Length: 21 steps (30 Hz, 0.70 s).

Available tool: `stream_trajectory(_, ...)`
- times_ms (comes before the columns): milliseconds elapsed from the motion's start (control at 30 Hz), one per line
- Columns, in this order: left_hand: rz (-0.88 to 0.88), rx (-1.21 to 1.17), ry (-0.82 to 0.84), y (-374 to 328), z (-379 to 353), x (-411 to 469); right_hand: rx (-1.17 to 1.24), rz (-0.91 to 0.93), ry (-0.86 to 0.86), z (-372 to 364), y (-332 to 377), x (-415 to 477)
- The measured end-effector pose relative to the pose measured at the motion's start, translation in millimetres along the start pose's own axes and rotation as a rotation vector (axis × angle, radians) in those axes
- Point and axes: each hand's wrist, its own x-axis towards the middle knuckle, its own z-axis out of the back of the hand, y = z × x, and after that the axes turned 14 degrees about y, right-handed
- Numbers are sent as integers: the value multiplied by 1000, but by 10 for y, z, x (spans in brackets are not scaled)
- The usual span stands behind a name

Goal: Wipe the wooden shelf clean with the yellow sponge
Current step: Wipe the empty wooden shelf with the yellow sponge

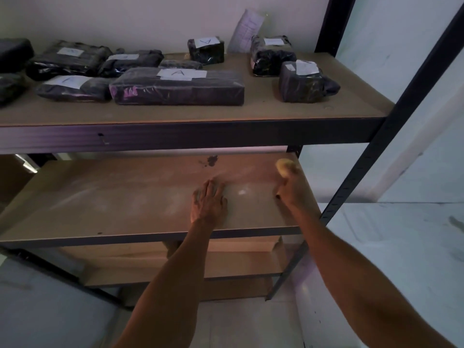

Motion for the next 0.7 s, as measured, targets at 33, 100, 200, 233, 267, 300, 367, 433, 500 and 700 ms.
stream_trajectory(33, 2, -2, -1, -5, -8, -2, -38, -60, 20, 91, -32, 14)
stream_trajectory(100, 7, -5, -3, -16, -24, 6, -111, -100, 61, 66, 53, 27)
stream_trajectory(200, 9, -19, -3, -11, -23, 7, 71, 42, 233, -372, 239, 30)
stream_trajectory(233, 5, -20, -3, -9, -26, -1, 133, 97, 278, -502, 269, 23)
stream_trajectory(267, 1, -21, -2, -13, -21, -10, 175, 123, 270, -506, 274, 24)
stream_trajectory(300, 0, -25, 2, -18, -13, -23, 200, 130, 206, -438, 230, 64)
stream_trajectory(367, 8, -27, 16, -29, -1, -28, 153, 65, 9, -186, 73, 191)
stream_trajectory(433, 12, -19, 27, -28, -8, -17, 12, -106, -20, 8, -146, 317)
stream_trajectory(500, 10, -17, 18, -21, -20, 8, -76, -180, 53, -17, -133, 330)
stream_trajectory(700, -41, -57, -52, 34, -41, 12, 162, 161, 196, -390, 285, 218)
